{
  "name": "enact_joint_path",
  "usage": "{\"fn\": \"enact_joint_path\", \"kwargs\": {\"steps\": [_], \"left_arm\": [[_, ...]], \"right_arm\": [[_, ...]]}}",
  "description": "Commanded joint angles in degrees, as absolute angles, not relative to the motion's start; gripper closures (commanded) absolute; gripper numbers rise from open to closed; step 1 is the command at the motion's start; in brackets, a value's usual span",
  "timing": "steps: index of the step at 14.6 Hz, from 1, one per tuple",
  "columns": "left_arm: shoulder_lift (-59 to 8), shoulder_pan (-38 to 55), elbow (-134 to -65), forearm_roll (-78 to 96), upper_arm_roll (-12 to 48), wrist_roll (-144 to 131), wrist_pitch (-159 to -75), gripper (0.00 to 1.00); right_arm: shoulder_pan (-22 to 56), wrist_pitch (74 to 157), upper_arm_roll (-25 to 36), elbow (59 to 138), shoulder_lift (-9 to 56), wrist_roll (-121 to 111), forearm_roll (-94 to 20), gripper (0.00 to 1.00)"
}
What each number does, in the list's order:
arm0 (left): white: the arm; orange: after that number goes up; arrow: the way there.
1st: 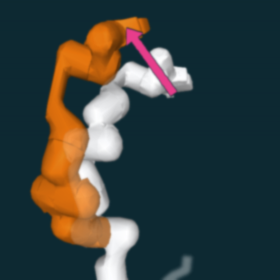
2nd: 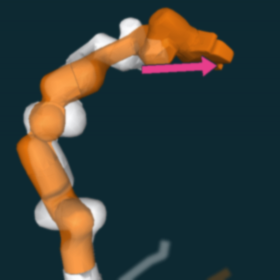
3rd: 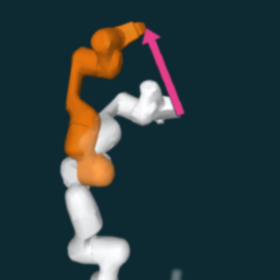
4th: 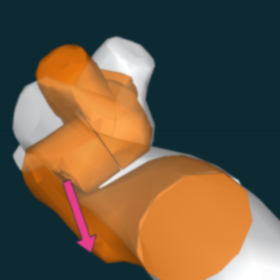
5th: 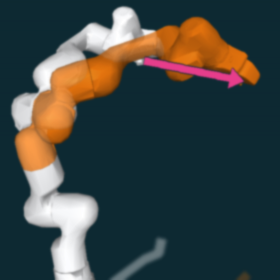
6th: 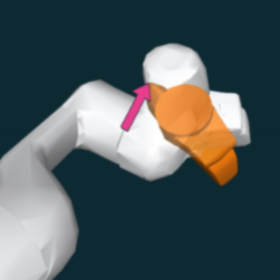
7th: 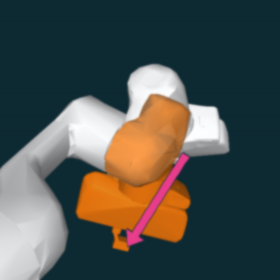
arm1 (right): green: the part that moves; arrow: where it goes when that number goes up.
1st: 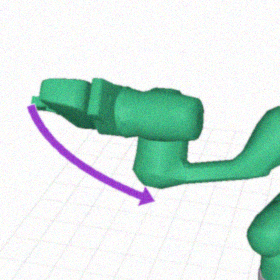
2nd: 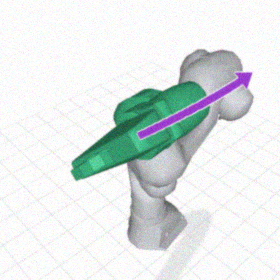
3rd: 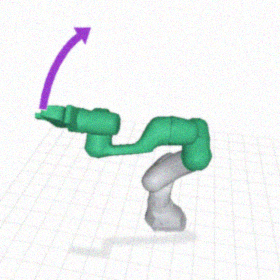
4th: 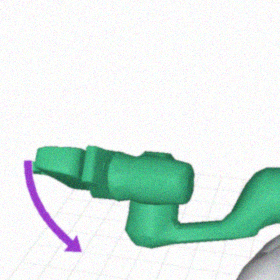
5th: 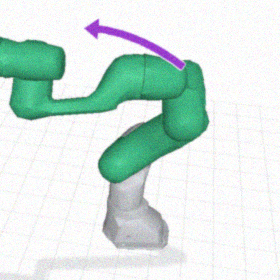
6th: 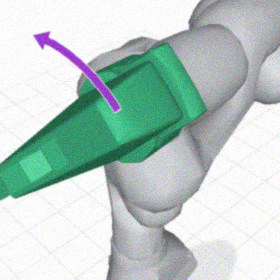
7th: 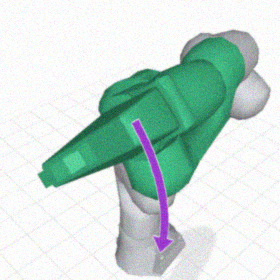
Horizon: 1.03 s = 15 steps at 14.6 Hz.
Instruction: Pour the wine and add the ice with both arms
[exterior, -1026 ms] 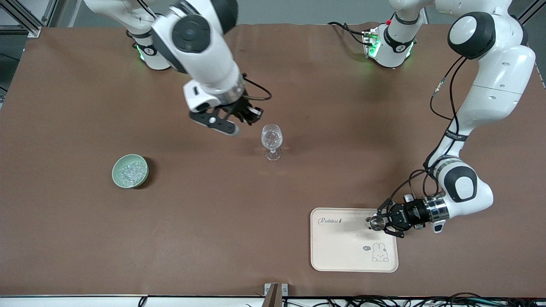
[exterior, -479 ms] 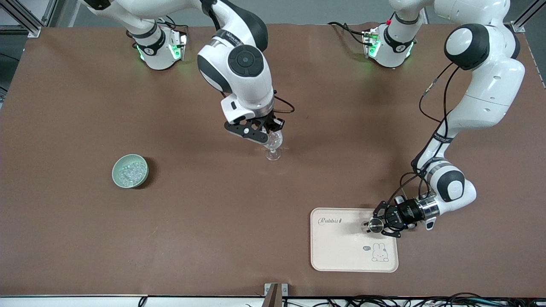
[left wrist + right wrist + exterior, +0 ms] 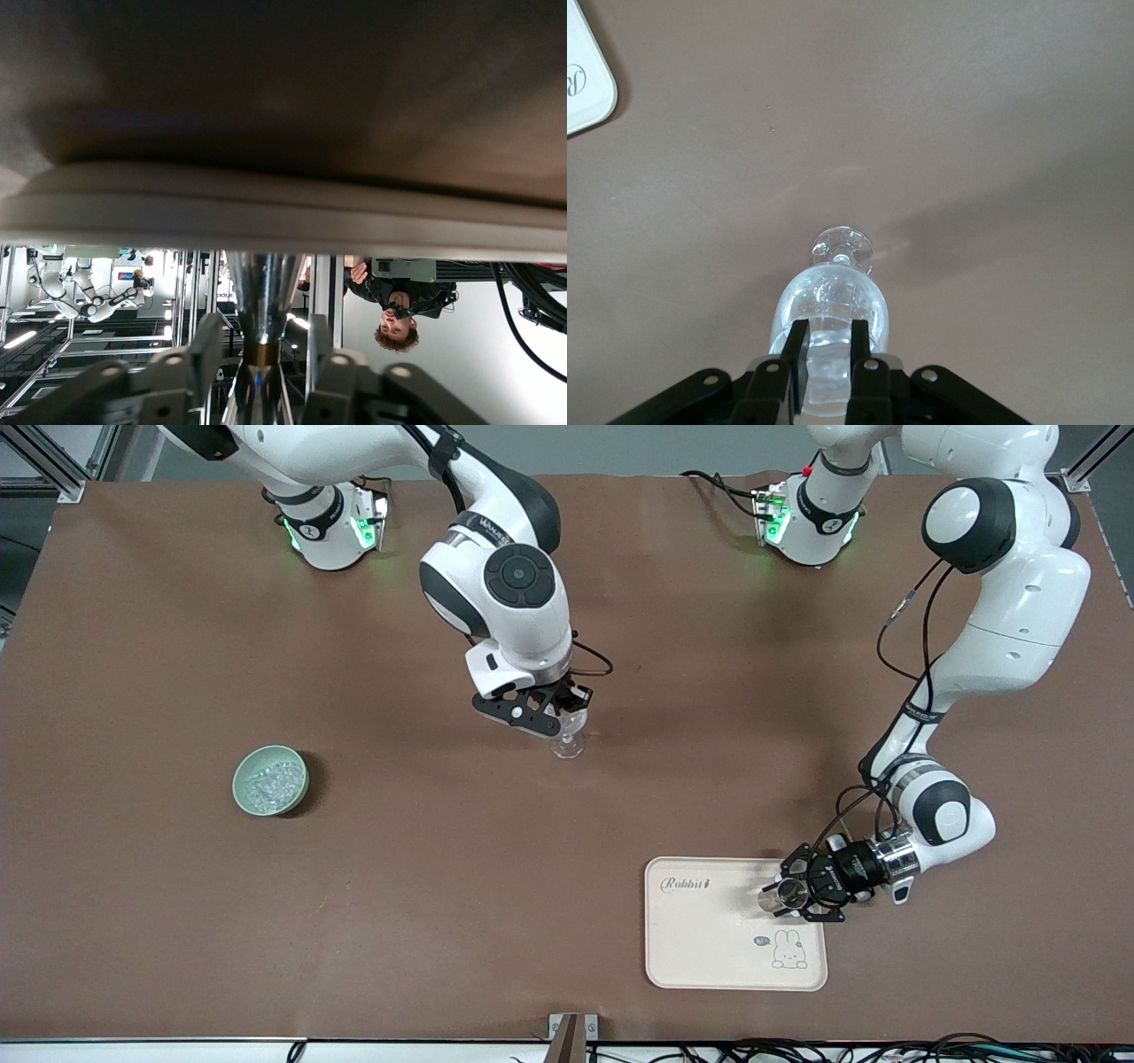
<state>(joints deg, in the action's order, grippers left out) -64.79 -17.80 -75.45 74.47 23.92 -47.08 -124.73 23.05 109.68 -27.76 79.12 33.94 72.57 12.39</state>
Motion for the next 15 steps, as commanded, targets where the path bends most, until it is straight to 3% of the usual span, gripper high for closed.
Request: {"fn": "enact_joint_path", "kwargs": {"steps": [1, 5, 10, 15], "left_arm": [[-64.1, -17.8, -75.1, 75.1, 23.6, -46.8, -125.0, 0.00], [-60.0, -19.8, -75.8, 65.9, 20.7, -47.6, -122.9, 0.00], [-52.1, -26.8, -75.5, 38.4, 21.4, -49.0, -108.7, 0.00], [-40.5, -24.0, -75.1, 12.6, 22.4, -48.0, -99.9, 0.00]], "right_arm": [[23.6, 109.6, -27.8, 78.0, 34.5, 73.5, 13.4, 0.95], [23.6, 109.2, -27.8, 78.0, 34.5, 73.5, 12.8, 0.93], [23.9, 108.9, -27.9, 78.4, 34.5, 73.3, 12.7, 0.91], [24.2, 108.5, -27.9, 78.7, 34.5, 73.3, 12.7, 0.83]]}}
